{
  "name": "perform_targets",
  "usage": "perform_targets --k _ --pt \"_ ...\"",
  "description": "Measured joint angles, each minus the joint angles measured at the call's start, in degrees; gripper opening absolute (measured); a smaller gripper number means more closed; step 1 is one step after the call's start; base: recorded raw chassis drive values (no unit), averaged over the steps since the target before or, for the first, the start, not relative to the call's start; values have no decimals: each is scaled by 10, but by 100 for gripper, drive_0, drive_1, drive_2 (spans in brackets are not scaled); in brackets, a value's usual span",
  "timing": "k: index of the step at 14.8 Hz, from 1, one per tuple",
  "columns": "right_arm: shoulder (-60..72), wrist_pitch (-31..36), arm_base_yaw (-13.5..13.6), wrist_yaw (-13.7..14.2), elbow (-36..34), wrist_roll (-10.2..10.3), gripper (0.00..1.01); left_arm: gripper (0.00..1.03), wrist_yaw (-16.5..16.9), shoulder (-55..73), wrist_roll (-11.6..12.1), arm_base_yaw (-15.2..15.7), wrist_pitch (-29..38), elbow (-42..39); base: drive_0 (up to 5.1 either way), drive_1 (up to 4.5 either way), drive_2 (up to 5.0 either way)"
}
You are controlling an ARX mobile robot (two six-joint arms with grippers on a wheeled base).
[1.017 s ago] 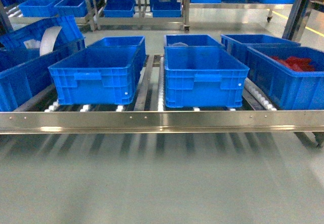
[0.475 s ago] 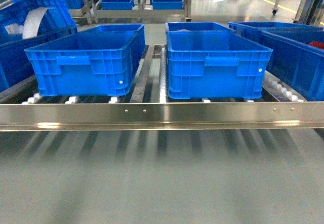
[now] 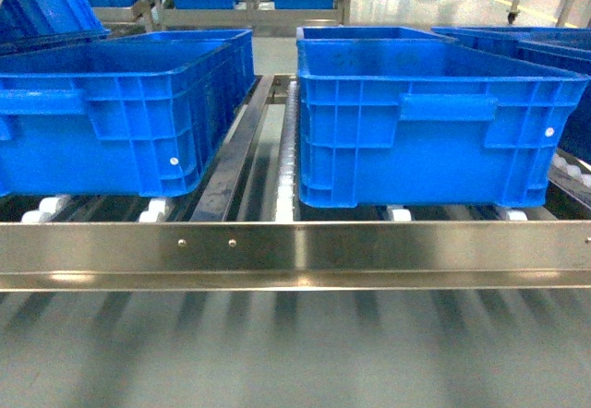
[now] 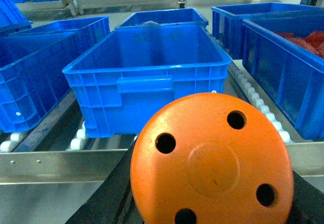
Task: Sort blue parts and orange caps into right shelf containers
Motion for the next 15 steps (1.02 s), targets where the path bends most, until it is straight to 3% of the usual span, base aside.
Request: perform_targets --k 2,12,13,14,15 --pt "-1 0 0 1 0 0 44 44 0 0 0 0 0 0 -307 500 -169" --pt "2 0 0 -1 0 0 44 44 -1 0 0 0 0 0 0 0 0" --pt "10 -77 -13 -43 22 -24 44 44 -1 0 0 0 0 0 0 0 0" --pt "37 -102 -25 -83 44 -58 44 44 -1 0 0 0 0 0 0 0 0" --pt "82 -79 -40 -118 66 -81 44 44 -1 0 0 0 0 0 0 0 0"
